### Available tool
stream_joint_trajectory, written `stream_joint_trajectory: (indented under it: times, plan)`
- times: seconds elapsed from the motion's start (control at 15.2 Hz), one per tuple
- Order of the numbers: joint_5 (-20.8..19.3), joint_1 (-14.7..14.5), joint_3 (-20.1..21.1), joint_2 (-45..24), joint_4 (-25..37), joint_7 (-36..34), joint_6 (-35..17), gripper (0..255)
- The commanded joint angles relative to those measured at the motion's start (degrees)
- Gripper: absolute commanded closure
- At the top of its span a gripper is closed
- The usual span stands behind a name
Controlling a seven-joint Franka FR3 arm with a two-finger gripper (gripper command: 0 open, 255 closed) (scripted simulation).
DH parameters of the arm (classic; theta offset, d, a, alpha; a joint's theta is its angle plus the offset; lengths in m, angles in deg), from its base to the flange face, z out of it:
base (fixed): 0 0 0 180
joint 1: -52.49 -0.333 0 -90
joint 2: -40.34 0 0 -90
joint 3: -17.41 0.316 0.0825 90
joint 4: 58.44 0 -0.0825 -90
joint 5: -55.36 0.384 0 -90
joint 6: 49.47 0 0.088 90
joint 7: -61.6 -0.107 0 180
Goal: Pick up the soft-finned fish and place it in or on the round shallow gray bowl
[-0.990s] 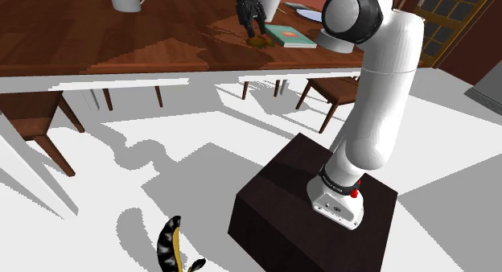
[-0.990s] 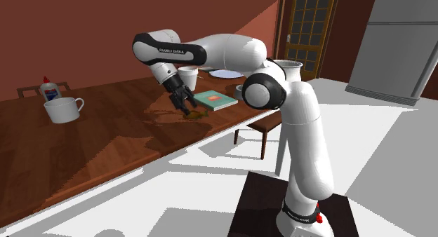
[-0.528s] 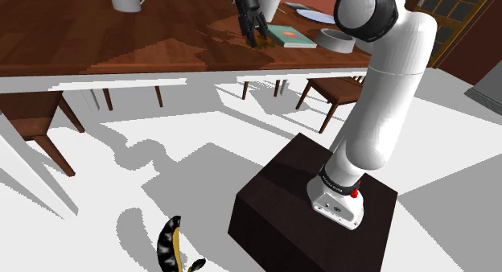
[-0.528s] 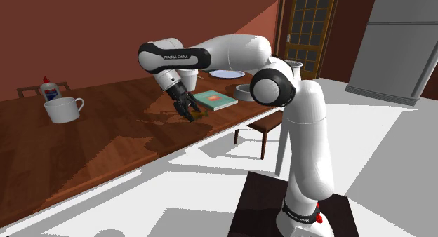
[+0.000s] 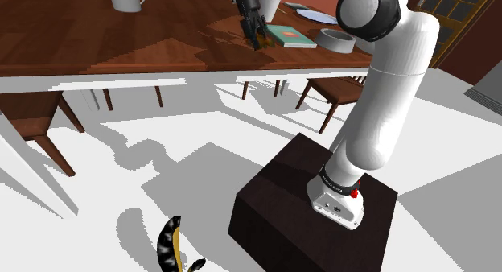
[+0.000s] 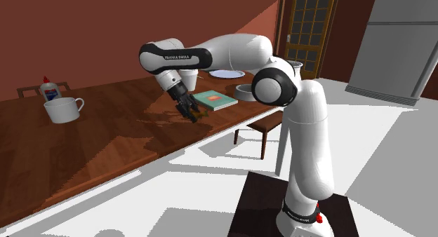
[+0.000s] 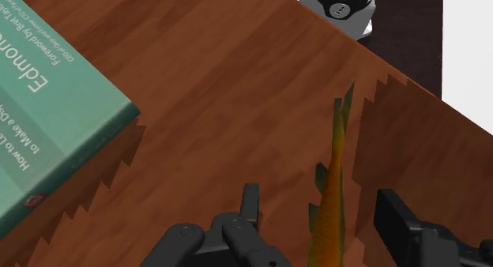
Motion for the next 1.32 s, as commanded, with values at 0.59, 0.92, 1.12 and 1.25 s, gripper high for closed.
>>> stream_joint_trajectory:
  times: [0.59,0.92,1.12,1.25]
  plan:
    - [0.28,0.03,0.05,-0.27,0.89,0.11,0.91,255]
    - [0.18,0.19,-0.03,-1.54,6.6,0.68,5.34,255]
    - [0.13,0.34,-0.09,-2.62,10.53,1.1,8.19,255]
    - [0.09,0.47,-0.14,-3.5,13.42,1.42,10.19,255]
